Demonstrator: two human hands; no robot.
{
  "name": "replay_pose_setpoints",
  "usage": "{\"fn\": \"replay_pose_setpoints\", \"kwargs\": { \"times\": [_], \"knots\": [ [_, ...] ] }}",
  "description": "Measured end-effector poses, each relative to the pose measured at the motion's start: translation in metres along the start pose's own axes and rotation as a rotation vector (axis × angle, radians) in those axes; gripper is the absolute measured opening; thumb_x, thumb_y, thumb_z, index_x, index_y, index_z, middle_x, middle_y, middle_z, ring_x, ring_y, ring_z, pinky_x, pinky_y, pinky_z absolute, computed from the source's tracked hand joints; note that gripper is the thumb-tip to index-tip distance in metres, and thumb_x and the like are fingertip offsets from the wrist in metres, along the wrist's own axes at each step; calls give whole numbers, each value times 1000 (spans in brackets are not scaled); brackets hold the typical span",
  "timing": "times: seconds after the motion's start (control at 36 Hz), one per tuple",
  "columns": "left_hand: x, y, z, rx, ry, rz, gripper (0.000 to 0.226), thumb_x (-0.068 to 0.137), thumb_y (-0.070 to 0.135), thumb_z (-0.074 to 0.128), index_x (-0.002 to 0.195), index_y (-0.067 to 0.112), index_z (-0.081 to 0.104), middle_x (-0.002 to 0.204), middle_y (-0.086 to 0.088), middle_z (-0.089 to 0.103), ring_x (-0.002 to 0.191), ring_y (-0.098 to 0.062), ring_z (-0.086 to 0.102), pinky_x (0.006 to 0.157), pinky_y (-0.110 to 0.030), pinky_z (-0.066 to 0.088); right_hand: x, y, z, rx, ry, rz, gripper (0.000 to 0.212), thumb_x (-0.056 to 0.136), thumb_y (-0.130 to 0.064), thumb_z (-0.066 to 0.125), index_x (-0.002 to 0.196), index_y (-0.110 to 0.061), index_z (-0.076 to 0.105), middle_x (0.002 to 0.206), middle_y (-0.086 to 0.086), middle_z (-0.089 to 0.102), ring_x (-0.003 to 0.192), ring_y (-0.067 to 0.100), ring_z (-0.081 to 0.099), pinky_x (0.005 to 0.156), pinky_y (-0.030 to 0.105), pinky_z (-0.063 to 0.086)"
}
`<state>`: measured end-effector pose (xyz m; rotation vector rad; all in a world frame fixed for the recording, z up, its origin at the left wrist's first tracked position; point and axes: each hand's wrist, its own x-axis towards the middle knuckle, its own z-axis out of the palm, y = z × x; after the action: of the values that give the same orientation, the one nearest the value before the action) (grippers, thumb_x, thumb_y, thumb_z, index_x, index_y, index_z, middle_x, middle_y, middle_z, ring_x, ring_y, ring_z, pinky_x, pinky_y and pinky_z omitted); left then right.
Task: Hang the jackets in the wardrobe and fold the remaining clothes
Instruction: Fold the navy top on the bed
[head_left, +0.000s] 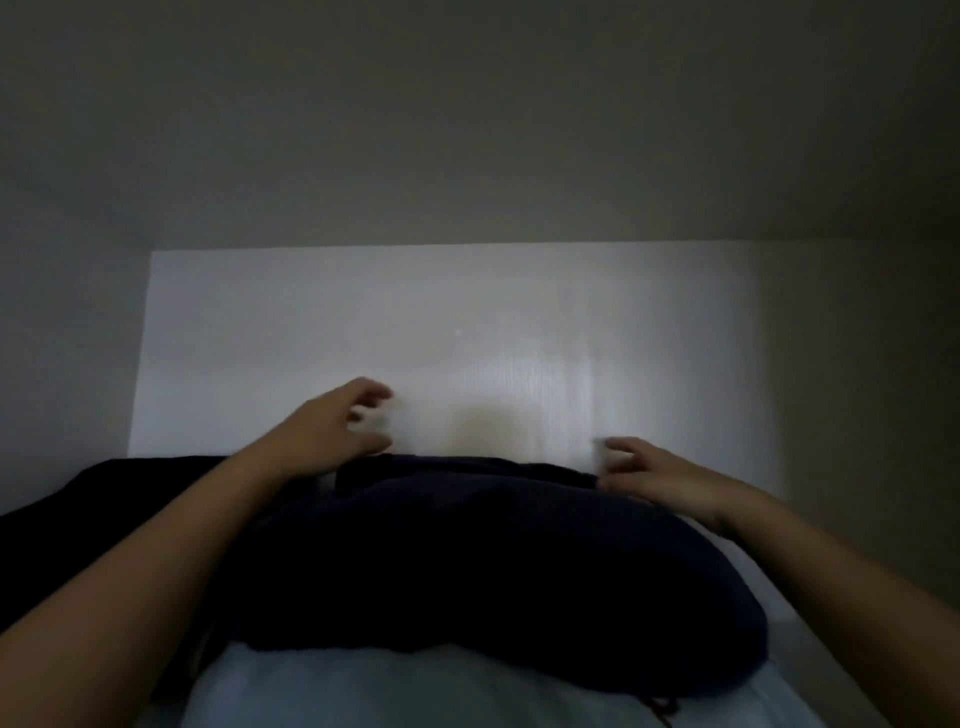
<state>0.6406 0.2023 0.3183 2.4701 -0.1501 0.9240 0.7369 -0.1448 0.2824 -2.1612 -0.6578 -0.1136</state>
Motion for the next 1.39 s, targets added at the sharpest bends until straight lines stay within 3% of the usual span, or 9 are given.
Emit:
{"fn": "replay_pose_setpoints", "kwargs": {
  "times": [0.17, 0.25, 0.39, 0.53, 0.64, 0.78, 0.94, 1.17, 1.39],
  "knots": [
    [0, 14, 33, 260, -592, 81, 30, 100, 16, 46, 128, 16, 57, 133, 1, 56, 121, -11, 51, 107, -25, 35, 23, 6, 35, -291, 52, 21, 16, 95, -12, 52, 101, -9, 67, 104, 11, 66, 102, 26, 60, 88, 31, 47],
    [-3, 1, 40, 369, -570, -52, 37, 102, 20, 39, 139, 19, 44, 146, 2, 42, 133, -16, 40, 112, -26, 24, 26, 17, 38, -289, 49, 116, 32, 99, -9, 45, 128, 3, 54, 130, 20, 55, 122, 31, 52, 99, 29, 40],
    [-9, 12, 22, 420, -590, -35, 40, 102, 37, 35, 139, 25, 45, 146, 6, 43, 132, -11, 39, 115, -32, 24, 20, 5, 22, -271, 120, 81, 7, 89, -14, 63, 95, -14, 67, 106, 9, 68, 102, 24, 63, 87, 31, 49],
    [-15, 55, -4, 262, -288, 69, 46, 99, 48, 35, 139, 27, 44, 144, 10, 44, 129, -9, 40, 104, -19, 26, -5, -62, 8, -241, 38, -113, 49, 95, -39, 52, 140, -19, 45, 140, -3, 45, 131, 15, 40, 99, 23, 31],
    [-34, 66, 37, 301, -530, 219, 46, 104, 34, 29, 148, 22, 29, 156, 5, 25, 138, -4, 25, 106, -5, 11, -21, -81, 58, -417, -339, -245, 49, 104, -35, 27, 149, -16, 28, 156, -2, 25, 136, 3, 23, 105, 11, 13],
    [-38, 35, 61, 588, -813, 140, 55, 105, 21, 26, 150, 27, -6, 159, -1, -14, 146, -30, -11, 118, -42, -3, -22, -43, 52, -463, -383, 131, 74, 90, -70, 24, 150, -26, 27, 157, 0, 25, 142, 15, 25, 113, 28, 15],
    [-25, 10, 59, 638, -738, -205, 79, 84, 69, 21, 151, 36, -3, 161, -5, -8, 145, -38, -7, 117, -54, 4, -28, -25, 31, -316, -385, 240, 69, 95, -60, 31, 147, -14, 33, 150, 2, 39, 114, 3, 51, 79, -1, 35],
    [-29, 38, 39, 503, -297, -62, 65, 92, 68, 25, 146, 32, 30, 155, 0, 28, 142, -22, 26, 116, -46, 20, -30, -67, 37, -447, -105, -117, 66, 93, -61, 35, 150, -30, 23, 157, -10, 23, 142, 9, 25, 110, 23, 16],
    [-51, 27, 56, 666, -694, 70, 54, 105, 21, 23, 151, 26, -4, 160, 2, -14, 147, -31, -7, 119, -47, 4, -39, -49, 51, -517, -396, 7, 56, 99, -57, 18, 151, -35, 18, 158, -14, 17, 143, 5, 17, 104, 17, 8]
  ]
}}
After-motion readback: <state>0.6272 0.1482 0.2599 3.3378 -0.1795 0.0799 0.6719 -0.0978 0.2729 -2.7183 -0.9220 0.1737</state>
